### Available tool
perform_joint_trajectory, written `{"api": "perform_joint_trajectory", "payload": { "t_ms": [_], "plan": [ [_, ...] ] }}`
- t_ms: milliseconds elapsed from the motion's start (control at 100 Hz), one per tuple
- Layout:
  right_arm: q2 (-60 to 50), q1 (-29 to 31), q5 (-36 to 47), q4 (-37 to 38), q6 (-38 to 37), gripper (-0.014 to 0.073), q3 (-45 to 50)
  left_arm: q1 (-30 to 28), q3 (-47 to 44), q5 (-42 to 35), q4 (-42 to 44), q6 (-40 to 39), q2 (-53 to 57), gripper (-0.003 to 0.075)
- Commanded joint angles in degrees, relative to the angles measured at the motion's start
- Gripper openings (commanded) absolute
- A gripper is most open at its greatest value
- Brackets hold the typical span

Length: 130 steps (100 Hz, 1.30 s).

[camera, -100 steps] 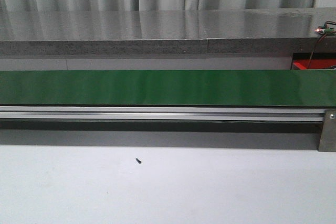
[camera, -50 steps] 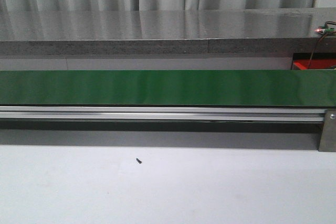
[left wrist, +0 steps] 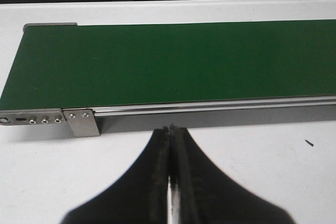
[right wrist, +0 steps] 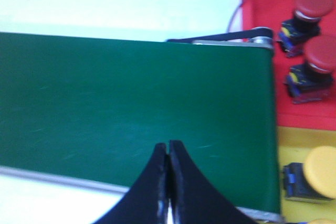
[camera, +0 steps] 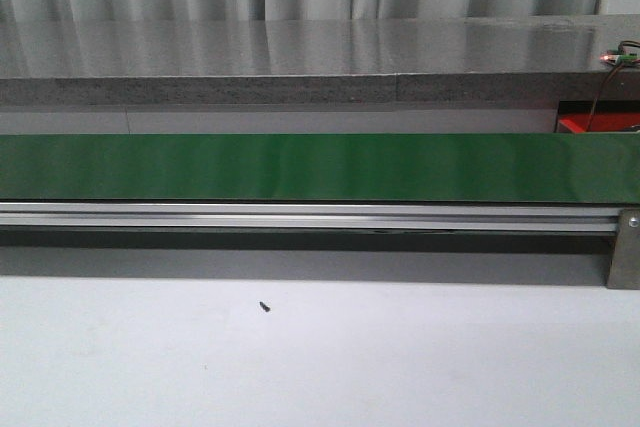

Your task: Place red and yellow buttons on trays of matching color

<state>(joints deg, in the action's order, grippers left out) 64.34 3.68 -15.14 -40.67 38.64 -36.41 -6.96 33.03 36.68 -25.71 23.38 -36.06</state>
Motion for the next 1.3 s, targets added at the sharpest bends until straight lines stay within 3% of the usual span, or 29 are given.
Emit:
{"api": "perform_joint_trajectory", "payload": {
  "t_ms": [0,240,710,1040,1290],
  "plan": [
    [-5.0,-2.4,3.8,-1.3,0.2,-0.0123,0.4,0.3,1.5,-3.1,-1.7,0.1,0.1,-0.0020],
    [-13.6,-5.7,6.7,-1.8,0.2,-0.0123,3.5,0.3,1.5,-3.1,-1.7,0.1,0.1,-0.0020],
    [-28.2,-5.7,7.1,-3.3,0.2,-0.0122,11.2,0.3,1.5,-3.1,-1.7,0.1,0.1,-0.0020],
    [-42.3,-5.7,12.7,-7.0,0.2,-0.0122,18.9,0.3,1.5,-3.1,-1.7,0.1,0.1,-0.0020],
    [-46.9,-5.7,16.0,-8.3,0.2,-0.0122,23.5,0.3,1.5,-3.1,-1.7,0.1,0.1,-0.0020]
  ]
}}
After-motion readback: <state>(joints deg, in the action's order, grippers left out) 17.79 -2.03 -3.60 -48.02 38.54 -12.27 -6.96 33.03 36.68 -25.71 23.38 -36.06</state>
